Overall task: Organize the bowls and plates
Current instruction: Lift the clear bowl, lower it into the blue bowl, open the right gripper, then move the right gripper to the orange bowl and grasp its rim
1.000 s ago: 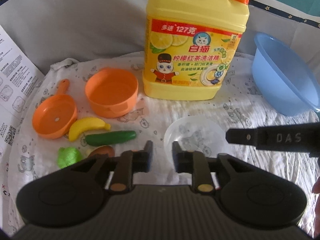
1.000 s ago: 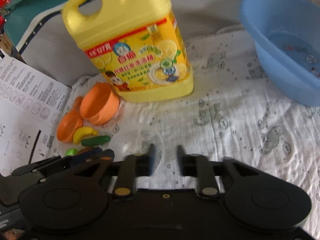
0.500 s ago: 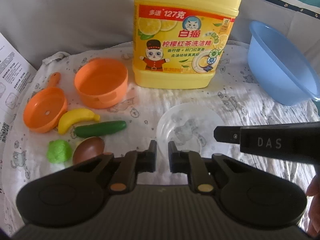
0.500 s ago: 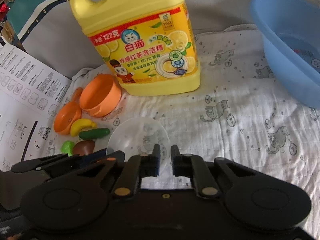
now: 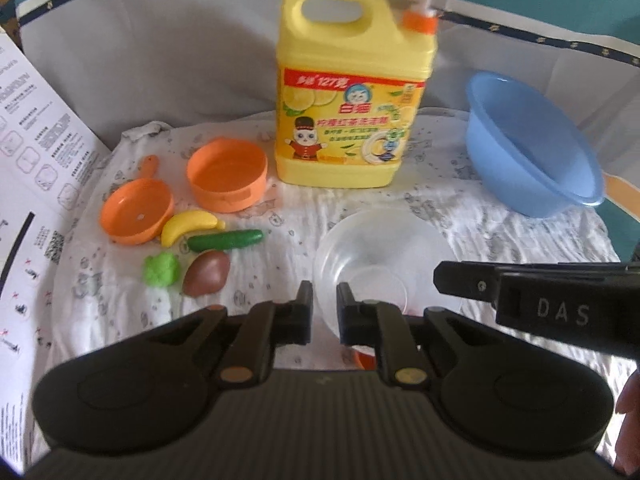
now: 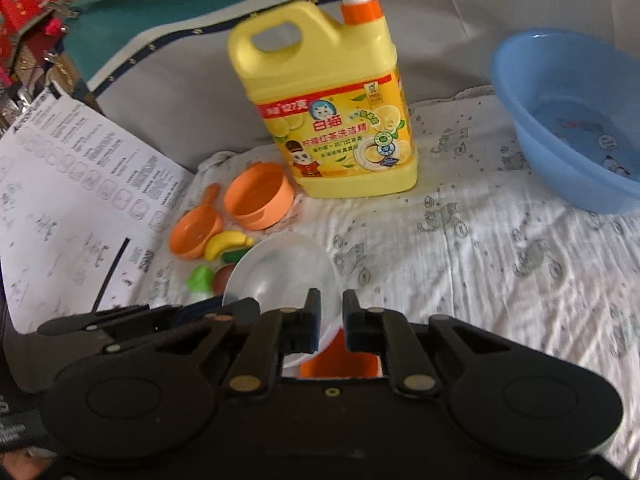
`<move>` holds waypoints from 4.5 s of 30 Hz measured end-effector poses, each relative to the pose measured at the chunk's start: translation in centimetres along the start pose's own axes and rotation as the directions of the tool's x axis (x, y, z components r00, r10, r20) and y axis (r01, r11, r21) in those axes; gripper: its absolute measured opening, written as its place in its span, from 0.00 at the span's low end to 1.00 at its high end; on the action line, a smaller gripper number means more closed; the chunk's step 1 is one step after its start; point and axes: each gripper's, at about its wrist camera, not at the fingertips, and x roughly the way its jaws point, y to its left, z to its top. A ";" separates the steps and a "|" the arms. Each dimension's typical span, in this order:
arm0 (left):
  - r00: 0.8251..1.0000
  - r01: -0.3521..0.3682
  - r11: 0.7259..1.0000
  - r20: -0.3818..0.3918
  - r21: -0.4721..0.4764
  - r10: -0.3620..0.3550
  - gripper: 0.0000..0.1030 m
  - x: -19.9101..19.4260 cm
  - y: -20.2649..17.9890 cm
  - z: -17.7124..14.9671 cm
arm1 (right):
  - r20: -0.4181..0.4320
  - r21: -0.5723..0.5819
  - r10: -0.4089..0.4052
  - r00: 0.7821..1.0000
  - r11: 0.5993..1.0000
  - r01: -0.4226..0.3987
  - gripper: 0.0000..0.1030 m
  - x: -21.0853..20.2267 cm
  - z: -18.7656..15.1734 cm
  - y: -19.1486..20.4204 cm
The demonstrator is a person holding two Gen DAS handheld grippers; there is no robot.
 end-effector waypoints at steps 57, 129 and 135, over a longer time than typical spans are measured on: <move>0.976 0.128 0.987 -0.192 0.102 -0.107 0.22 -8.0 -8.7 -16.5 | -0.173 0.066 0.012 0.985 0.998 0.000 0.16 -10.6 -18.1 -5.9; 0.998 0.018 1.000 -0.067 -0.007 -0.018 0.38 5.6 -1.5 -4.9 | -0.097 0.059 -0.007 0.995 0.998 0.012 0.16 6.0 -4.8 -3.3; 0.995 0.041 0.999 -0.086 -0.013 -0.042 0.19 6.2 -1.3 -5.2 | -0.101 0.056 0.003 0.995 0.998 0.003 0.10 6.5 -5.0 -3.3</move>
